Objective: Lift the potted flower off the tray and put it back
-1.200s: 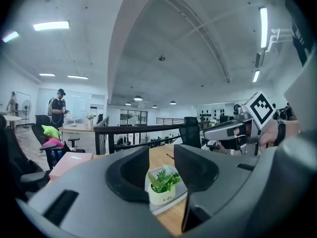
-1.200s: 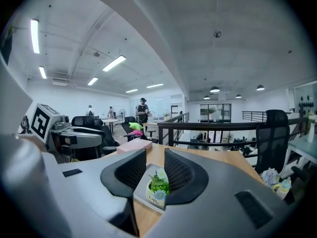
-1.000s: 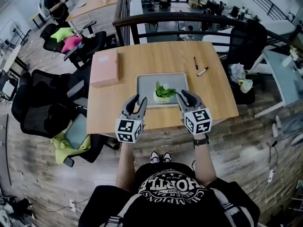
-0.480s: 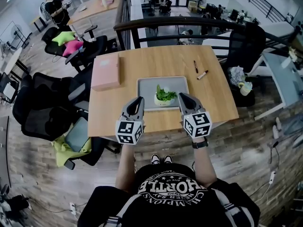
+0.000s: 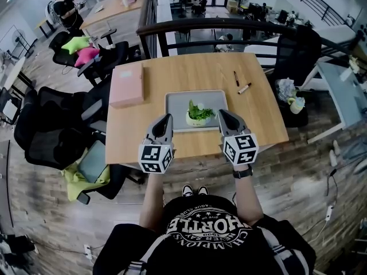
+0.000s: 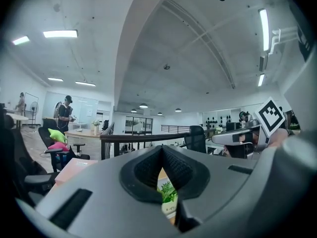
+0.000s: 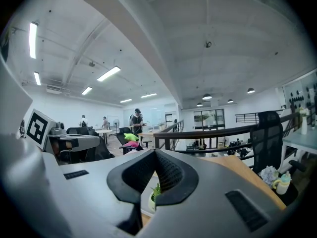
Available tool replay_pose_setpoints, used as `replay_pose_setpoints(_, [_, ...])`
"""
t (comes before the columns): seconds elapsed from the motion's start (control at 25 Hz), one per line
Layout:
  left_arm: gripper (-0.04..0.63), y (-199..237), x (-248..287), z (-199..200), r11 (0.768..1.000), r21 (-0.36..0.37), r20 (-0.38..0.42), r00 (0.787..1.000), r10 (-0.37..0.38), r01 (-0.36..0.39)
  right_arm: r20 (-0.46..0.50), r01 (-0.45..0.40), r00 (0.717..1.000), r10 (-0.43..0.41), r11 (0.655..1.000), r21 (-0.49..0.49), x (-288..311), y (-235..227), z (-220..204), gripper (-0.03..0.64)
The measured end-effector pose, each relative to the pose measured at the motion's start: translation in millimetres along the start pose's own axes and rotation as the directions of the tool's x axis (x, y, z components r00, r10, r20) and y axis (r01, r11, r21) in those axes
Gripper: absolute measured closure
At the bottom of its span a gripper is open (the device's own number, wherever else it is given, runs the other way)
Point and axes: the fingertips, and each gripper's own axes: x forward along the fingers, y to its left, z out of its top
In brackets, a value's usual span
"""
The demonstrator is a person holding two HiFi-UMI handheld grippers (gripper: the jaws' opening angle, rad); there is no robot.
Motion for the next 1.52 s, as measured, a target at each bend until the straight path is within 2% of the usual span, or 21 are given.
replay_pose_setpoints(0.8, [0.577, 6, 12, -11, 0.998, 0.030, -0.026, 0.999, 0.047, -0.046, -0.018, 0.035, 0.999, -0.034, 0.999, 0.012, -1, -22, -10, 0.597])
replay_pose_setpoints(1.12, [0.578, -6, 23, -18, 0.999, 0.032, -0.054, 0.998, 0.023, -0.021, -0.038, 0.058, 0.998, -0.057, 0.998, 0.017, -17, -39, -18, 0.597])
replay_pose_setpoints(1.24, [0.577, -15, 27, -26, 1.000, 0.031, -0.075, 0.997, -0.002, 0.004, -0.052, 0.039, 0.998, -0.038, 0.999, 0.023, -25, -45, -27, 0.597])
replay_pose_setpoints(1.32, [0.577, -21, 32, -45, 0.999, -0.019, -0.131, 0.990, -0.052, 0.050, -0.073, 0.001, 0.997, 0.002, 0.999, 0.037, -29, -52, -40, 0.597])
replay_pose_setpoints(1.36, [0.577, -23, 35, -62, 0.994, -0.078, -0.173, 0.981, -0.083, 0.071, -0.096, -0.016, 0.995, 0.020, 0.999, 0.044, -30, -59, -50, 0.597])
replay_pose_setpoints(1.44, [0.577, -20, 37, -104, 0.973, -0.222, -0.260, 0.957, -0.128, 0.070, -0.160, -0.041, 0.986, 0.047, 0.998, 0.038, -30, -76, -73, 0.597])
replay_pose_setpoints(1.52, [0.577, -9, 37, -151, 0.940, -0.340, -0.335, 0.930, -0.152, 0.031, -0.220, -0.073, 0.973, 0.076, 0.997, 0.022, -27, -93, -94, 0.597])
